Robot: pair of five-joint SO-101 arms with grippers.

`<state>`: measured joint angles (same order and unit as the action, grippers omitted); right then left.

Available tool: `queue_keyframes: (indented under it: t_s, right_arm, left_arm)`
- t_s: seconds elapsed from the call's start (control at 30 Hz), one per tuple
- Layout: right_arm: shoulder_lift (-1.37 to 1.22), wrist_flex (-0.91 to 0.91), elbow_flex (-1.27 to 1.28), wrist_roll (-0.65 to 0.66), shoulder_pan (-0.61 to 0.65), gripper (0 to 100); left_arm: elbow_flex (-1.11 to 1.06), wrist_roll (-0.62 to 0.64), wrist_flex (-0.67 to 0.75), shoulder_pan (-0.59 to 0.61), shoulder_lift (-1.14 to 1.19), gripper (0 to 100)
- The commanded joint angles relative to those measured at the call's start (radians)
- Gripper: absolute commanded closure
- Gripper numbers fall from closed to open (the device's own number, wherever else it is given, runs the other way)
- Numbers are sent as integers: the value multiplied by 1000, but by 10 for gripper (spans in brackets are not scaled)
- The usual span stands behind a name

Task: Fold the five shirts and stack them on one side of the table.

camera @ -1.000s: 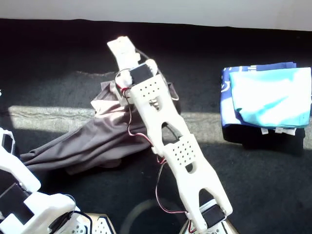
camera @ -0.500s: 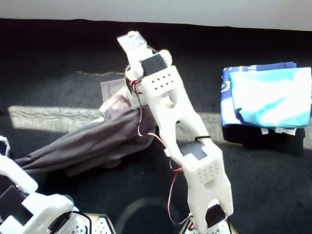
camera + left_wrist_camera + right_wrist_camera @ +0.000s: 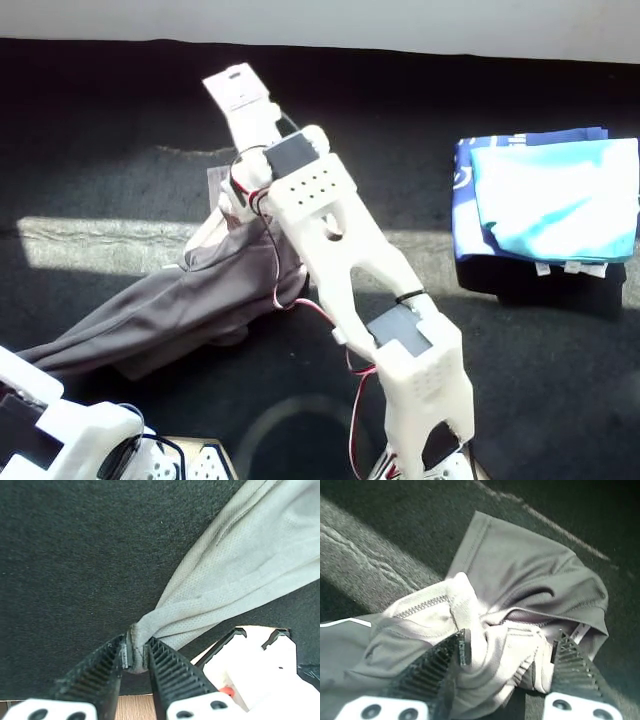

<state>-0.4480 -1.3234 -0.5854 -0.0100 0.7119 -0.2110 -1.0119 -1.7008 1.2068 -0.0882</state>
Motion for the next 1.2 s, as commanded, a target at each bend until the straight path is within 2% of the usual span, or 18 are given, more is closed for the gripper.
queue_keyframes:
  t_s: [0.0, 0.2, 0.4, 0.5, 0.77, 1.17]
  right_arm:
    - [-22, 64, -58, 5, 62, 743]
    - [-199, 68, -197, 9, 131, 748]
    - [-377, 65, -335, 11, 104, 914]
    - [-426, 65, -400, 11, 76, 965]
    - [-452, 67, -450, 81, -27, 993]
    - [-378, 111, -671, 81, 12, 989]
  left_arm:
    - [-8, -14, 14, 5, -21, 991]
    - [-7, -14, 14, 13, -21, 991]
    - [-8, -14, 14, 13, -21, 991]
    - [-8, -14, 14, 13, -21, 991]
    - [-8, -14, 14, 7, -21, 991]
    - [-8, -14, 55, 45, -21, 991]
